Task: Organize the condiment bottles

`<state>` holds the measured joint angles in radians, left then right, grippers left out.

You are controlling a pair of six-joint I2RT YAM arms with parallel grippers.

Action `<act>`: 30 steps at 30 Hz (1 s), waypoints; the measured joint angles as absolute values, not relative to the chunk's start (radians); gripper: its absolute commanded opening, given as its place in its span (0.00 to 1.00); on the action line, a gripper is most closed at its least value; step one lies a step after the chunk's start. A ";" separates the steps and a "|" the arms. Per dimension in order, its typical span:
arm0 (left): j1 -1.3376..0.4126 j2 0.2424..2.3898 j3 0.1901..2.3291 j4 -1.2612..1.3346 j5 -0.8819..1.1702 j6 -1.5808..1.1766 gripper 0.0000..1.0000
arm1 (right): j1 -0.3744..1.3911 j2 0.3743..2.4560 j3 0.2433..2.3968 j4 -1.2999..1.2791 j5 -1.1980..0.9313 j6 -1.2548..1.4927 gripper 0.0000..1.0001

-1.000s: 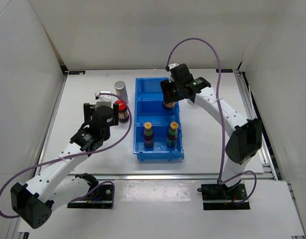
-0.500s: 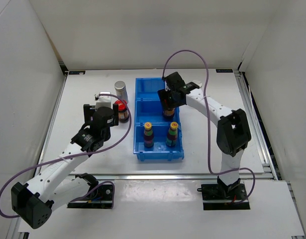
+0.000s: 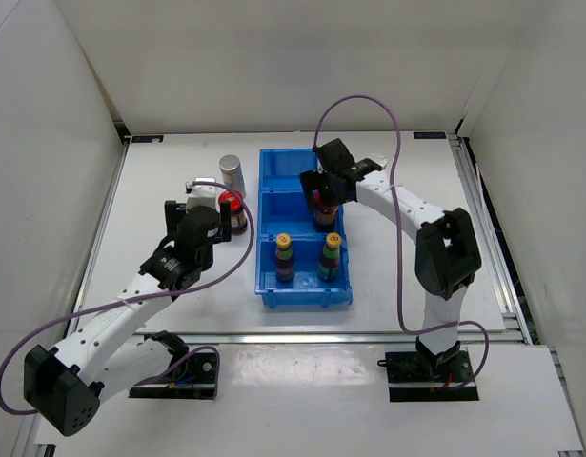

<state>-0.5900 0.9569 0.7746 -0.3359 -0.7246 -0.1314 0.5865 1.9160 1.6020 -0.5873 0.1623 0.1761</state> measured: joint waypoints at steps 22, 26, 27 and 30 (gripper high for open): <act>-0.397 1.494 1.087 -0.281 -0.415 -0.207 1.00 | 0.568 1.460 1.586 -0.603 0.154 0.200 1.00; -0.374 1.554 1.137 -0.261 -0.379 -0.217 1.00 | 0.555 1.431 1.532 -0.616 0.142 0.209 1.00; -0.370 1.568 1.145 -0.261 -0.370 -0.223 1.00 | 0.551 1.425 1.525 -0.622 0.141 0.212 1.00; -0.360 1.600 1.157 -0.253 -0.345 -0.234 1.00 | 0.549 1.406 1.511 -0.630 0.133 0.221 1.00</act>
<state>-0.3603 1.6001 1.1568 -0.2535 -0.3450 -0.2340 0.5491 1.4055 1.5112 -0.6304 0.1333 0.2211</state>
